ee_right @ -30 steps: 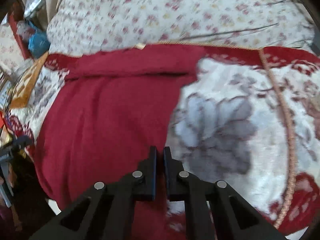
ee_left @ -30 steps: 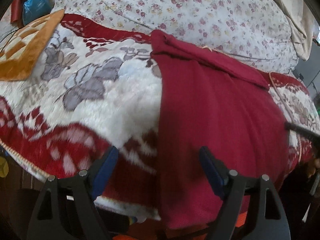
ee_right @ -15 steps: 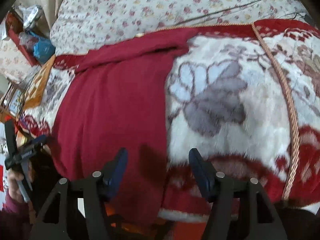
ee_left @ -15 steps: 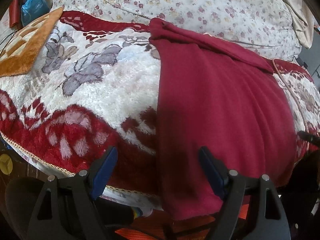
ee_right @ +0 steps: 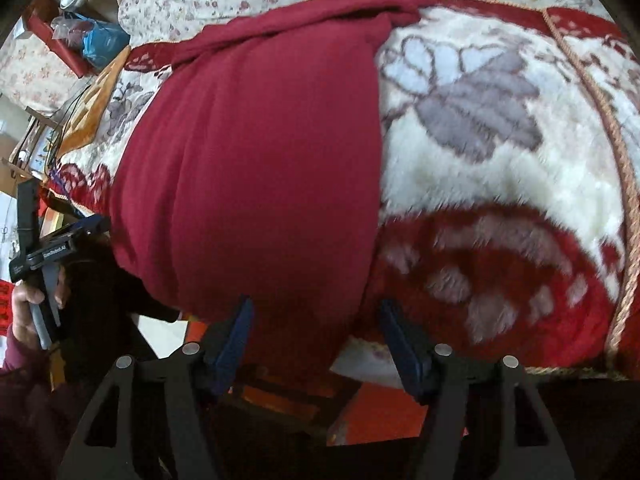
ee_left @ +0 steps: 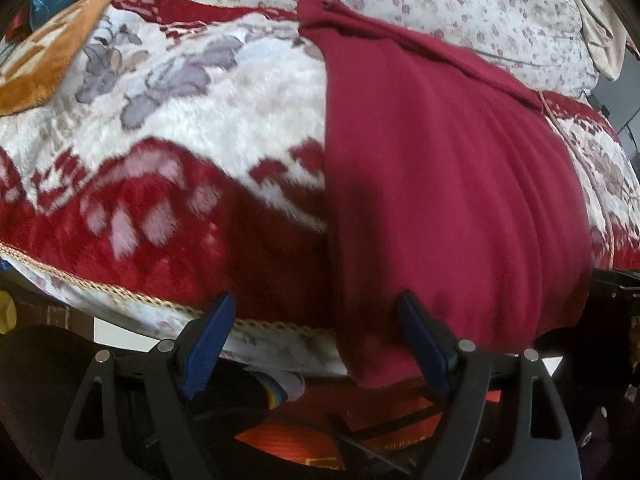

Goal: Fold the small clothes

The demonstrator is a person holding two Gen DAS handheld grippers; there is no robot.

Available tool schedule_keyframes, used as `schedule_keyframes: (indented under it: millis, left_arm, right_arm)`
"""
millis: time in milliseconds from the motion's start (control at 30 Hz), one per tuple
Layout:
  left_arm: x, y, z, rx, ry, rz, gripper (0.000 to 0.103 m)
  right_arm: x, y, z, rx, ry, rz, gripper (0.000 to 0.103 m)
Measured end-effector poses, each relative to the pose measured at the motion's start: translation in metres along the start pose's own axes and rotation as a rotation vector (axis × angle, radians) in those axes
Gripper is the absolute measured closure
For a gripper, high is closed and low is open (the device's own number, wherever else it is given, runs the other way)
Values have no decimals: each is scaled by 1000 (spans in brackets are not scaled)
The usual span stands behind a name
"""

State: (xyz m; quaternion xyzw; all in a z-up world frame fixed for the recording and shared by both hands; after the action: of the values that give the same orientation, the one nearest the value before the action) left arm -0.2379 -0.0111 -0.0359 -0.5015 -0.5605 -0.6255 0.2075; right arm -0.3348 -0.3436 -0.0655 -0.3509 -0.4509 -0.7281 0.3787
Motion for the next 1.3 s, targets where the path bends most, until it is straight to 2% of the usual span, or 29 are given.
schedule_keyframes:
  millis: [167, 367, 433, 500, 900, 933, 967, 1000, 1033, 1167, 1300]
  left_arm:
    - [-8, -4, -9, -13, -13, 15, 21]
    - [-11, -3, -11, -20, -8, 19, 21]
    - [-11, -4, -10, -18, -8, 18, 21]
    - [-10, -4, -11, -21, -5, 17, 21]
    - [-14, -10, -16, -34, -22, 64, 22]
    - [-15, -11, -17, -38, -24, 68, 24]
    - [-15, -11, -18, -36, -31, 75, 30]
    - [-16, -12, -18, -36, -36, 82, 33]
    - [-16, -13, -19, -37, -39, 87, 37]
    - [-14, -13, -17, -34, -28, 84, 58]
    - [-8, -15, -13, -12, -67, 97, 71]
  right_arm:
    - [-6, -11, 2, 13, -5, 49, 26]
    - [-14, -14, 9, 23, 5, 60, 23]
    - [-14, -14, 14, 36, 23, 68, 25]
    - [-14, -15, 16, 49, 37, 73, 34]
    - [-22, -17, 18, 22, 79, 86, 34]
    - [-22, -18, 19, 37, 78, 86, 36]
    - [-22, -19, 21, 49, 82, 89, 49]
    - [-24, -20, 22, 52, 86, 94, 68]
    - [-25, -21, 20, 52, 89, 101, 73]
    - [-26, -20, 24, 72, 99, 105, 76]
    - [-26, -18, 30, 101, 117, 105, 74]
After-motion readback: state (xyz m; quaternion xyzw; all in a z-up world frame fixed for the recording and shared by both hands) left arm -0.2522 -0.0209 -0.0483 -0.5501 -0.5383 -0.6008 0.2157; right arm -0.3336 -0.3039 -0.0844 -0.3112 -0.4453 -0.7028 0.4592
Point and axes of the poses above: each gripper's, at about its wrist camera, not at the fingertips, and x roughly against the way its jaws point, z to its left, y to its top, the point moved 5 cm from there along -x, roughly the way its jaws point, and after that the axes turned 8 degrees about -z, right-handed, at the moved point
